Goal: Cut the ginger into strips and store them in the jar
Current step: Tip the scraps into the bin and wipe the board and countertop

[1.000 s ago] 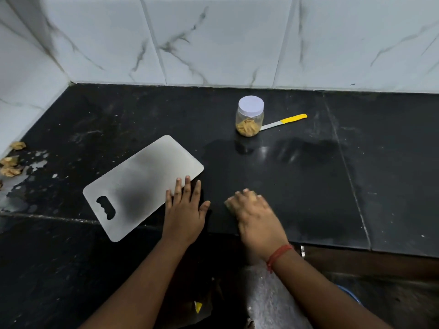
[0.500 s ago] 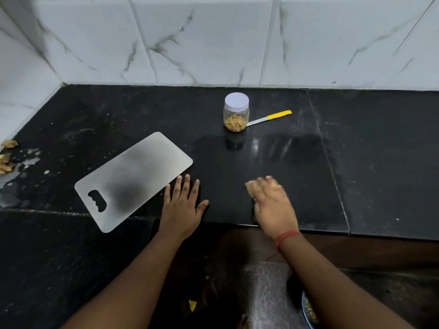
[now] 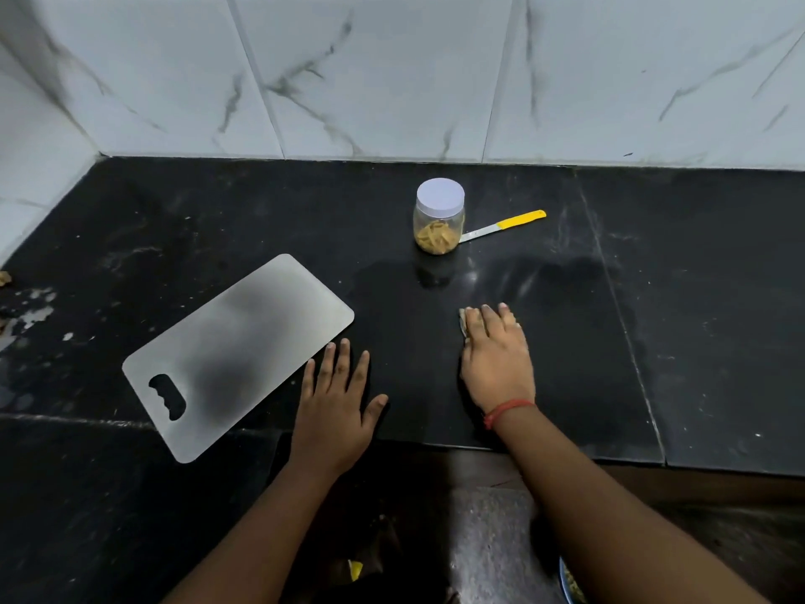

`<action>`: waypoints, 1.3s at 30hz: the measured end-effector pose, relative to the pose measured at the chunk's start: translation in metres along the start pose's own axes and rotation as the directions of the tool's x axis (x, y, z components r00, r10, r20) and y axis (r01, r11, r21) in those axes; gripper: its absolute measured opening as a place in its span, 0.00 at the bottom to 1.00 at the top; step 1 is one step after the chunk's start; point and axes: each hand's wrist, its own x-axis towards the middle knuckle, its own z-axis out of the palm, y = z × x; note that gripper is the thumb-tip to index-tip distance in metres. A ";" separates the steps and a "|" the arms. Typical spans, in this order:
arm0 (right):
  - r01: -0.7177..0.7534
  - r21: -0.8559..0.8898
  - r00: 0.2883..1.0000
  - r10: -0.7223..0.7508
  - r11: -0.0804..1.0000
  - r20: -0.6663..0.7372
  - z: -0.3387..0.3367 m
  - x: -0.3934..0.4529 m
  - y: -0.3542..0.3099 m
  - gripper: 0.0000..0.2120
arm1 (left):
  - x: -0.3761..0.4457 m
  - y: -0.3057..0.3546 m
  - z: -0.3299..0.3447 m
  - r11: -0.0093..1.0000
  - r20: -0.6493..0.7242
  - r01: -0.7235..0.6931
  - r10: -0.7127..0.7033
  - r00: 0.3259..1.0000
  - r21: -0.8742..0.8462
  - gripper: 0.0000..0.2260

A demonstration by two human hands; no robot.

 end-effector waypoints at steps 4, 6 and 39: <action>0.357 -0.028 0.933 -0.354 0.934 0.071 0.011 0.024 -0.011 0.23 | 0.018 0.008 -0.004 0.996 -0.010 -0.084 0.084 0.996 -0.004 0.32; 0.080 0.015 0.997 -0.081 0.997 0.011 0.009 0.042 -0.003 0.24 | 0.030 0.010 -0.004 0.994 0.008 -0.109 0.109 0.994 0.004 0.32; -0.109 0.026 0.993 0.110 0.994 -0.043 -0.007 0.070 0.168 0.26 | 0.196 0.157 0.008 0.932 0.097 -0.362 0.362 0.927 -0.018 0.31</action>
